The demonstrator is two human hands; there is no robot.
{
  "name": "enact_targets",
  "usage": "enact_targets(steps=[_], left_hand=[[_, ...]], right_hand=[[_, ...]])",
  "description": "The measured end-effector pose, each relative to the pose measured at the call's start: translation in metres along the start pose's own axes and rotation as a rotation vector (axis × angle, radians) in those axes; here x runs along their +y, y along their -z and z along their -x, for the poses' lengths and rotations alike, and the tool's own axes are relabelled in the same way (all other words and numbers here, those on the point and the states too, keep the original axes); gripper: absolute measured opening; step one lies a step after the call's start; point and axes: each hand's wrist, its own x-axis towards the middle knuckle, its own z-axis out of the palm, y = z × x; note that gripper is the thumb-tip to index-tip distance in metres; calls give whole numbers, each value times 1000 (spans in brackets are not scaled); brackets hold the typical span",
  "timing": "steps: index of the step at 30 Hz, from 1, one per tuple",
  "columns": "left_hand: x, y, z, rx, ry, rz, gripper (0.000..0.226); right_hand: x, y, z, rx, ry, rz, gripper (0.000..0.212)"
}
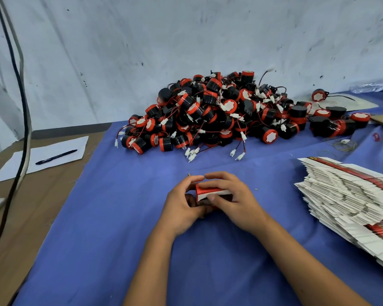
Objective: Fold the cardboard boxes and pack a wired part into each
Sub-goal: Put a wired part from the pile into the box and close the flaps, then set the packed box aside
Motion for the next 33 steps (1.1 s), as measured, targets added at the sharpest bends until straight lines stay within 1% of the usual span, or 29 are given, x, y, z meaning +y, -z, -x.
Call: enact_targets(steps=[2, 5, 8, 10, 12, 14, 16, 18, 19, 23, 25, 27, 30, 33], left_hand=[[0, 0, 1, 3, 0, 20, 72], [-1, 0, 0, 19, 10, 18, 74], [-2, 1, 0, 33, 19, -5, 76], [-2, 0, 1, 46, 7, -10, 72], [0, 0, 3, 67, -31, 7, 63], [3, -2, 5, 121, -101, -40, 49], [5, -2, 5, 204, -150, -40, 32], [6, -2, 4, 238, -155, 2, 24], [5, -2, 4, 247, -164, -16, 22], [7, -6, 6, 300, -277, -258, 15], [9, -8, 10, 306, -335, -331, 13], [8, -9, 14, 301, -372, -390, 17], [10, -13, 19, 331, -433, -519, 23], [12, -19, 20, 352, -497, -625, 22]], right_hand=[[-2, -1, 0, -15, -6, 103, 40], [0, 1, 3, -75, -25, 334, 46], [4, 2, 6, -126, -29, 421, 48], [4, 3, 7, -110, -16, 393, 47], [4, 4, 8, 7, 42, 276, 41], [5, 7, 9, 156, 93, 146, 28], [5, 10, 11, 223, 74, 34, 22], [6, 10, 11, 257, 43, 23, 18], [6, 9, 11, 267, 40, 48, 17], [7, 6, 12, 267, 101, 143, 15], [8, 4, 12, 252, 168, 224, 9], [9, 3, 11, 217, 220, 353, 13], [7, 2, 12, 182, 232, 482, 22], [2, -2, 14, 176, 226, 554, 19]])
